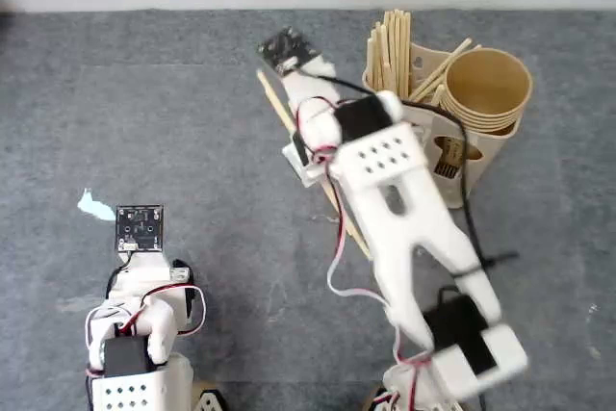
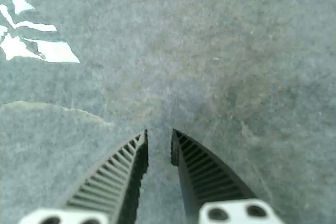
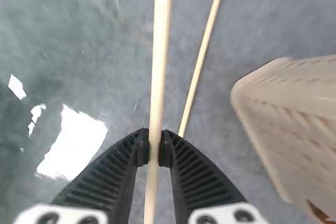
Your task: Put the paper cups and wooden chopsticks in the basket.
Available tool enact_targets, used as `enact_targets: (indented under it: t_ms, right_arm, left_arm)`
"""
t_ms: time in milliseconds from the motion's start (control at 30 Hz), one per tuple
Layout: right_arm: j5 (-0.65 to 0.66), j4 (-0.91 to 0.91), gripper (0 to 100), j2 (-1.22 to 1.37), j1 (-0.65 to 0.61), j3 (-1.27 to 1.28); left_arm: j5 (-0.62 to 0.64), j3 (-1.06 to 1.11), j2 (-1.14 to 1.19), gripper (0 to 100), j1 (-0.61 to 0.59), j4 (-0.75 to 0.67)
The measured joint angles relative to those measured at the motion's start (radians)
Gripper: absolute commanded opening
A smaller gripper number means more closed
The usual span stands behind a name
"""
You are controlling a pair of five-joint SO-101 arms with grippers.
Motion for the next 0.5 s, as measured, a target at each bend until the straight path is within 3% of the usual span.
enact_targets:
  t_ms: [300, 500]
  right_arm:
    - [0.049, -0.049, 0.8, -0.318, 0.058, -0.002]
    - [0.049, -0.112, 0.8, -0.354, 0.146, -0.167]
  left_arm:
    - [0.000, 0.000, 0.000, 8, 0.000, 0.000]
    - [0.000, 0.000, 0.000, 8, 0.000, 0.000]
